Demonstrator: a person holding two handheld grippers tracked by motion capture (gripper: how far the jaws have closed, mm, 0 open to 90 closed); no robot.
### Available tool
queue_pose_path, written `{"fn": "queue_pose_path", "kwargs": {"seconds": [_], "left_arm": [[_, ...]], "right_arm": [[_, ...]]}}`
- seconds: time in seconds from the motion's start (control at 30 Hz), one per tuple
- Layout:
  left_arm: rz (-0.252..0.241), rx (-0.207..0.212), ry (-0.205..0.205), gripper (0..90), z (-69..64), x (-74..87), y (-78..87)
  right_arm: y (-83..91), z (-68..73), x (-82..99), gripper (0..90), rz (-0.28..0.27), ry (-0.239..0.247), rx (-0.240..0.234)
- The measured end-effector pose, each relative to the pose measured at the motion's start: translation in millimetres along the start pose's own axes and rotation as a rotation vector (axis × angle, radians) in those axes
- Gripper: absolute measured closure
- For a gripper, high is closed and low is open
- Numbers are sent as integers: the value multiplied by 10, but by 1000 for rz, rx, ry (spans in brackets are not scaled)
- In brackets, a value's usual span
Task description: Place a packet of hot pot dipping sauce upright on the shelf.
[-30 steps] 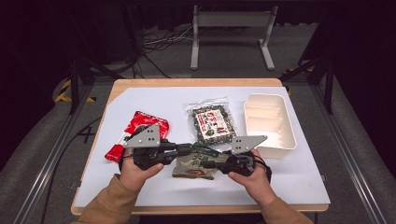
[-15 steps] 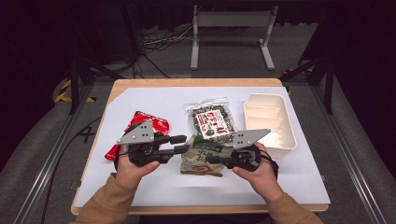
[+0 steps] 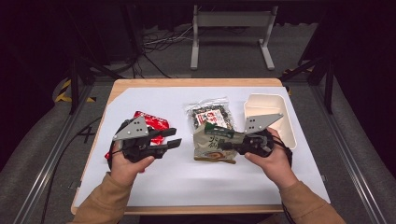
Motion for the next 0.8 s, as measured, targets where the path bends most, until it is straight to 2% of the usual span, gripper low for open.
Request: {"fn": "queue_pose_path", "kwargs": {"seconds": [0.2,0.27,0.43,0.8], "left_arm": [[12,-18,23,584,74,40,20],[15,-32,26,581,96,49,26],[18,-75,33,572,164,72,77],[24,-95,81,561,288,134,113]], "right_arm": [[154,-116,-34,895,1,-4,29],[241,-172,-62,895,3,0,52],[353,-271,-83,895,9,-2,73],[543,-529,-82,895,-5,3,116]]}}
Point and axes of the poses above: each handheld gripper's, and its own axes: y roughly backward along the jaws, x roughly out of its underside, z roughly to its left, the point moved 2 cm from there along -y, roughly forward along the jaws, and after that the axes turned 13 degrees about z, right-handed, at the moved point
